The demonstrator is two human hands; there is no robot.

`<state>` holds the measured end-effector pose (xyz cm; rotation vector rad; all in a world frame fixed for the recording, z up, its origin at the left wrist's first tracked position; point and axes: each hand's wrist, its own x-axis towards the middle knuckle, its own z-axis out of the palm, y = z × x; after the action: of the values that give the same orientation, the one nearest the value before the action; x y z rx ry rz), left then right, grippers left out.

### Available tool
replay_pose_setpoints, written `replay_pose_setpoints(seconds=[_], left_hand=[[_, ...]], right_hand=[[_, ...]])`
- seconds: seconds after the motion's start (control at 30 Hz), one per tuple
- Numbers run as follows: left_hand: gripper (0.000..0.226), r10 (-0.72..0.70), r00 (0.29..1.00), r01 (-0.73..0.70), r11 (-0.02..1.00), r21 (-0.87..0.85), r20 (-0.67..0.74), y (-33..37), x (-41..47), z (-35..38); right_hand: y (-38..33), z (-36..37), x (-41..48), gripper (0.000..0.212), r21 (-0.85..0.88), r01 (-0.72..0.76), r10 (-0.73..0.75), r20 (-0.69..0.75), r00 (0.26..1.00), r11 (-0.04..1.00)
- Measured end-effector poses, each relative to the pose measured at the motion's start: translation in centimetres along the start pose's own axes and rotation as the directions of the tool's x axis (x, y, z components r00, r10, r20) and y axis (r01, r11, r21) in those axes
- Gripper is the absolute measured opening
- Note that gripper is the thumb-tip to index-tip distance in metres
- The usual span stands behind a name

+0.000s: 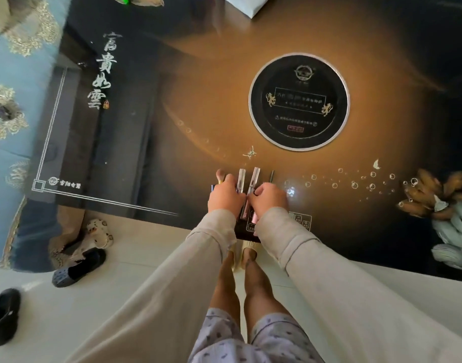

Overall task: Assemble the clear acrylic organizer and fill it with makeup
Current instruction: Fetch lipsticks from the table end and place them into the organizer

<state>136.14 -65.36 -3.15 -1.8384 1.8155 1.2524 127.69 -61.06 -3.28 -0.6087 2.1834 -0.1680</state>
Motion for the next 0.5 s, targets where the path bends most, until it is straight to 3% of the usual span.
replay_pose_setpoints(seconds=[0.17,0.5], left_hand=[[0.02,0.014,1.0,-0.014,0.996,0.086,-0.011,0.0,1.4,0.8],[0.025,0.083,0.994,-0.06,0.958,0.28,-0.07,-0.3,2.3,1.9]], right_hand=[[-0.7,0.5,1.2,0.031,-0.188,-0.014,0.01,-0.024,1.0,0.982],[-1.2,1.1,2.2,0.034,-0.156,-0.053,0.049,-0.03,0.998,0.986]])
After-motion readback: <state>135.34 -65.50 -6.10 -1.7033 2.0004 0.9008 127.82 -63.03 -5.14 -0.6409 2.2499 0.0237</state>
